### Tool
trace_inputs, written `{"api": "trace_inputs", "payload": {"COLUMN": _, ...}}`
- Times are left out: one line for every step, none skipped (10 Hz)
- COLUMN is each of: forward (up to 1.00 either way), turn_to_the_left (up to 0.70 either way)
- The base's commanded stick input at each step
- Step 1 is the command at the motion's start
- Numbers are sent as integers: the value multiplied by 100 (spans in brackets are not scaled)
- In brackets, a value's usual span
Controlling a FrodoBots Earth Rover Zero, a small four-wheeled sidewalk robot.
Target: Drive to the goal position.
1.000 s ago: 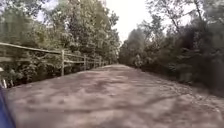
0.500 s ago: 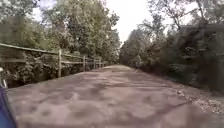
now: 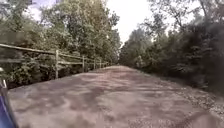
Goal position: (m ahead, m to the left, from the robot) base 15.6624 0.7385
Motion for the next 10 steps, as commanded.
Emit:
{"api": "trace_inputs", "payload": {"forward": 70, "turn_to_the_left": 0}}
{"api": "trace_inputs", "payload": {"forward": 70, "turn_to_the_left": 0}}
{"api": "trace_inputs", "payload": {"forward": 70, "turn_to_the_left": 0}}
{"api": "trace_inputs", "payload": {"forward": 70, "turn_to_the_left": 0}}
{"api": "trace_inputs", "payload": {"forward": 70, "turn_to_the_left": 0}}
{"api": "trace_inputs", "payload": {"forward": 70, "turn_to_the_left": -10}}
{"api": "trace_inputs", "payload": {"forward": 70, "turn_to_the_left": -24}}
{"api": "trace_inputs", "payload": {"forward": 70, "turn_to_the_left": -28}}
{"api": "trace_inputs", "payload": {"forward": 70, "turn_to_the_left": -17}}
{"api": "trace_inputs", "payload": {"forward": 70, "turn_to_the_left": 0}}
